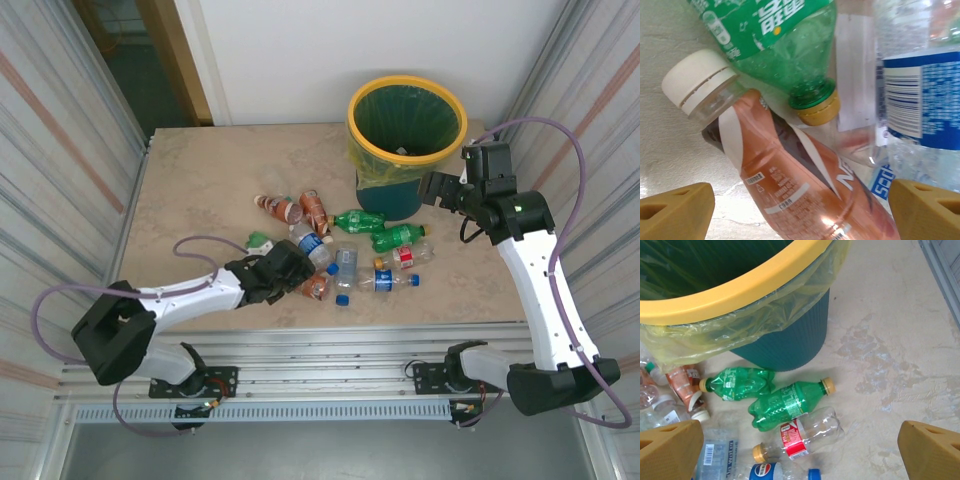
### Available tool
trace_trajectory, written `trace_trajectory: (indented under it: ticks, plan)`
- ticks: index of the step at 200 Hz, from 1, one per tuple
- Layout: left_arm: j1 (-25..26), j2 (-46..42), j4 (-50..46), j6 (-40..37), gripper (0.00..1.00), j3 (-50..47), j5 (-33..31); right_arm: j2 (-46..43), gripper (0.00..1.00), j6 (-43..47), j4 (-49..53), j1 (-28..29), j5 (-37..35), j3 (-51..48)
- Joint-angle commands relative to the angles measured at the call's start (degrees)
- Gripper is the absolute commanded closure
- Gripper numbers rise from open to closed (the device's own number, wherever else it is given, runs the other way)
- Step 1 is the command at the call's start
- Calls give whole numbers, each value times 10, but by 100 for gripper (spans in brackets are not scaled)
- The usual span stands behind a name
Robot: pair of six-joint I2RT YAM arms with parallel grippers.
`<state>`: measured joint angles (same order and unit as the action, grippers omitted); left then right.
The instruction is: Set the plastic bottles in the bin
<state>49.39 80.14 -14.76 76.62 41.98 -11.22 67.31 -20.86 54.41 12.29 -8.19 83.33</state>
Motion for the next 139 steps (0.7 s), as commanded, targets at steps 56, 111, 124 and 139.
trace_trajectory:
  ticks: [56, 111, 124, 139]
  plan:
    - [15, 52, -15, 28, 13, 25, 21, -14, 2, -19, -9, 3, -4, -16]
    - [15, 49, -27, 62, 21, -1, 21, -15, 2, -21, -11, 2, -6, -16]
    - [15, 44, -32, 69, 24, -8, 19, -17, 2, -22, -14, 3, -5, -18]
    - [15, 36, -37, 76, 30, -15, 14, -18, 2, -22, -16, 3, -3, -19]
